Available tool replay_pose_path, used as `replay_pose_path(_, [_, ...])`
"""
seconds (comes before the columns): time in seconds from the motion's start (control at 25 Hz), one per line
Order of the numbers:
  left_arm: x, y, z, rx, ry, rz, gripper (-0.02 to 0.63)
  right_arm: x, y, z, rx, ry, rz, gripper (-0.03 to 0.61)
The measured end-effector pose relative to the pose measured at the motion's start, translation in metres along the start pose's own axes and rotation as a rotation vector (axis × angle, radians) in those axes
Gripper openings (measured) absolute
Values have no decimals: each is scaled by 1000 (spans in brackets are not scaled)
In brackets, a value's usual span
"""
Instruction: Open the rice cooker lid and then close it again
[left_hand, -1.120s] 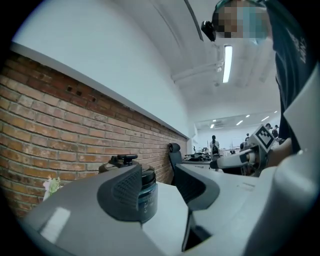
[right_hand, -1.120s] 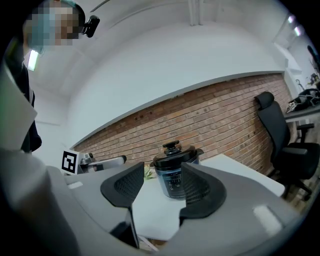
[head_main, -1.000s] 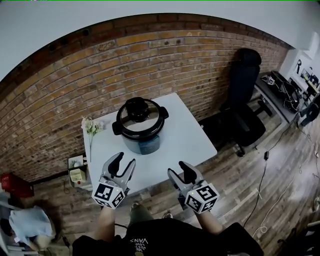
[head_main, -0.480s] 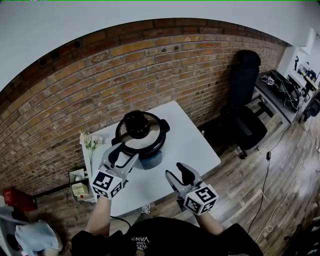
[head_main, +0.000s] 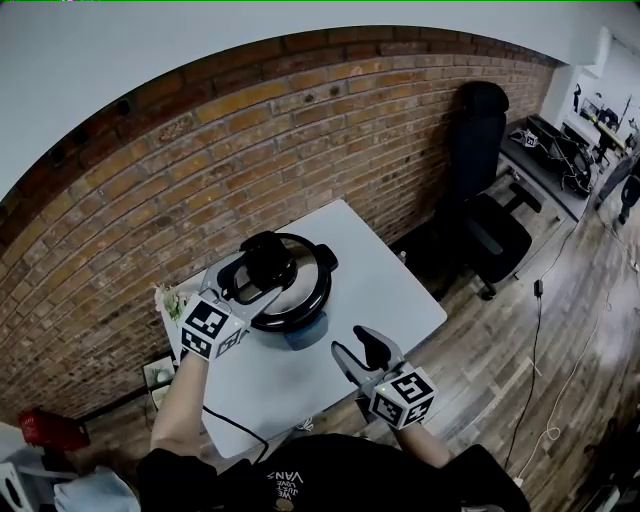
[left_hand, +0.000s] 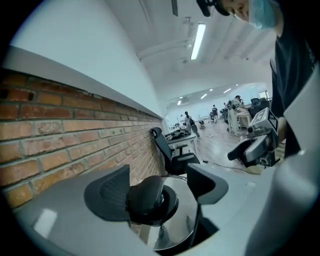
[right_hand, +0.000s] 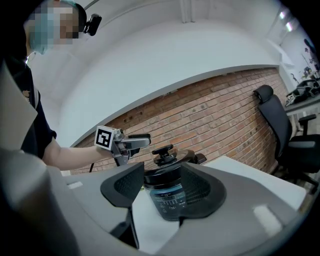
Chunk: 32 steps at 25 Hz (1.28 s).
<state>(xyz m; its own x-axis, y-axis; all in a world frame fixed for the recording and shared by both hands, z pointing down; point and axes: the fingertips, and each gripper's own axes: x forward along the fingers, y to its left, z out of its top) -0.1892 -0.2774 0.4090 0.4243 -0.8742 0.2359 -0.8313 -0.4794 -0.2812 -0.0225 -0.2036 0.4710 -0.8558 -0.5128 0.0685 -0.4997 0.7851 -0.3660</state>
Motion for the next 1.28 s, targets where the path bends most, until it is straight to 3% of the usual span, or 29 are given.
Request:
replay_pose_path(0.4, [50, 20, -42, -31, 137, -170, 339, 0, -4, -2, 21, 0, -47, 221])
replay_pose_path(0.72, [70, 10, -64, -48, 210, -283, 336, -4, -12, -7, 33, 10, -97, 221])
replay_pose_path(1.28, [70, 3, -66, 3, 228, -388, 292, 4, -7, -16, 40, 31, -121, 221])
